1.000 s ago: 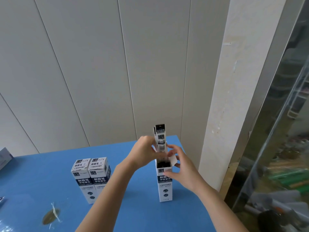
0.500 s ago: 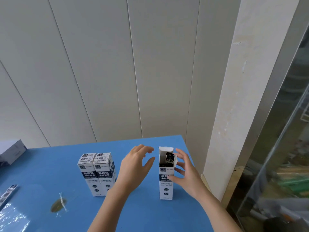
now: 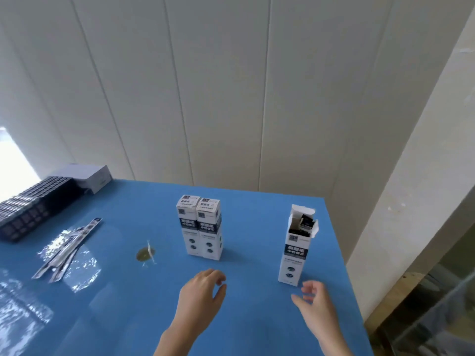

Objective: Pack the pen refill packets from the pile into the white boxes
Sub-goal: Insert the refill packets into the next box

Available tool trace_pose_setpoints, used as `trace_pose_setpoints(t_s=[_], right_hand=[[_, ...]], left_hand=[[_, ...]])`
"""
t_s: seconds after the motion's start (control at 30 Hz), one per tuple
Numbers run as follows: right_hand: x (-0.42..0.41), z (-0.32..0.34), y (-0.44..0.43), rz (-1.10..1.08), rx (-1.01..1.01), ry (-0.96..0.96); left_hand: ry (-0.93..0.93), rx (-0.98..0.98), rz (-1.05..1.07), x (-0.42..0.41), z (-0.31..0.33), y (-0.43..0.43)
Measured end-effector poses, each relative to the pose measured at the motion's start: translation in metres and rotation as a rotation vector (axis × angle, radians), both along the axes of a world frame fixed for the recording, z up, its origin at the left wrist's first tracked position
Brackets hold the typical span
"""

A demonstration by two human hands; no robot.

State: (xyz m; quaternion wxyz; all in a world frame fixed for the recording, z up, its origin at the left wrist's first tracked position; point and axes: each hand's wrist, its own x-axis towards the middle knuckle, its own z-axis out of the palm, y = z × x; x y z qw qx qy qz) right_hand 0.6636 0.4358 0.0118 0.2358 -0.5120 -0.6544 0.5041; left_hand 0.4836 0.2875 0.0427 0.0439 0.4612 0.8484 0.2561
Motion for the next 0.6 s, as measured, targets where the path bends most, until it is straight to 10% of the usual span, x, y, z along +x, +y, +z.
trace_pose_setpoints(t_s=[0.6], right_hand=[[-0.191, 0.009, -0.25, 0.458, 0.104, -0.044]], left_hand=[[-0.025, -0.008, 0.275, -0.14, -0.018, -0.283]])
